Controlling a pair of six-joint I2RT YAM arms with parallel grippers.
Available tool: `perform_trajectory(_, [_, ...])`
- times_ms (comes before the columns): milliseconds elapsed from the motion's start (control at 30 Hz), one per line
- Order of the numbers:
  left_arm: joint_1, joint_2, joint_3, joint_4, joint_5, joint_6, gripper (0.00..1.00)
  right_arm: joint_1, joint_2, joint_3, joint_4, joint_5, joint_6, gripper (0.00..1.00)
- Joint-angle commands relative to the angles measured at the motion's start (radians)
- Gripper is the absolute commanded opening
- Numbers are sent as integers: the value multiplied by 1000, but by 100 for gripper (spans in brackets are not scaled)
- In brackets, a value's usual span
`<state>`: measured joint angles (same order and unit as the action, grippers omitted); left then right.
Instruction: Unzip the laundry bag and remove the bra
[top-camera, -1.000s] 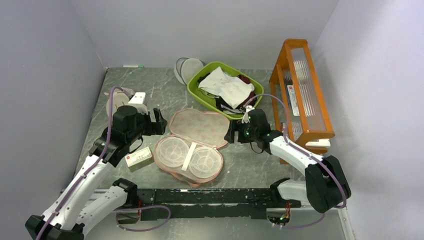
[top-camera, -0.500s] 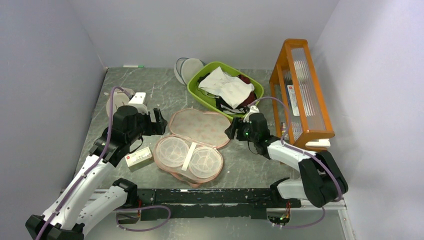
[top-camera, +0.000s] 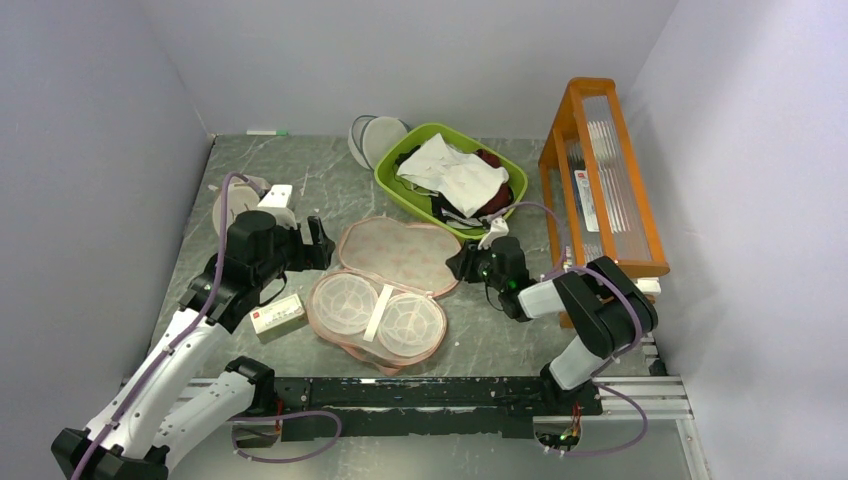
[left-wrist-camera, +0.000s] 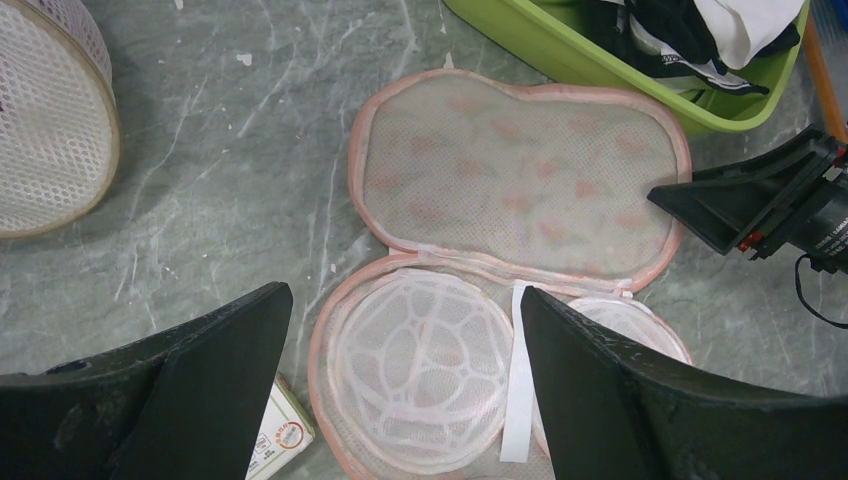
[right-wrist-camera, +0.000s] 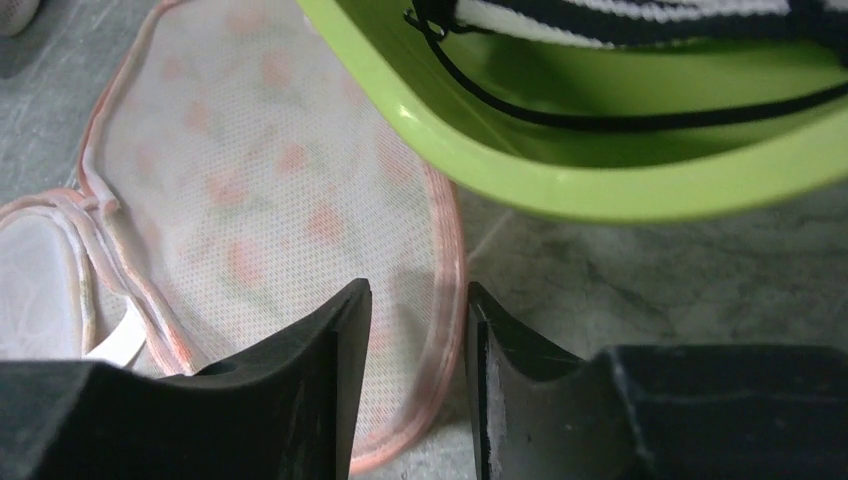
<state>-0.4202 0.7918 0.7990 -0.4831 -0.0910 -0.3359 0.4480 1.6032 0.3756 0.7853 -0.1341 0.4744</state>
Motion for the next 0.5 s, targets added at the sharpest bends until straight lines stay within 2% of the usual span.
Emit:
perform_trajectory(0, [11,2,-3,28,17,14,96,11,35,39,137,-14,-41,37])
perform_trajectory(167, [11,7,-1,26,16,14,96,23,23,103,60,-12,-89,21])
perform_trajectory(300, [11,2,-2,27,14,12,97,40,-31,163,-50,-51,-166,5])
perform_trajectory(367, [11,0,-3,28,13,12,97,40,-64,190,-106,-97,-212,1])
perform_trajectory(467, [11,0,-3,29,13,12,97,70,-103,227,-197,-222,-317,2])
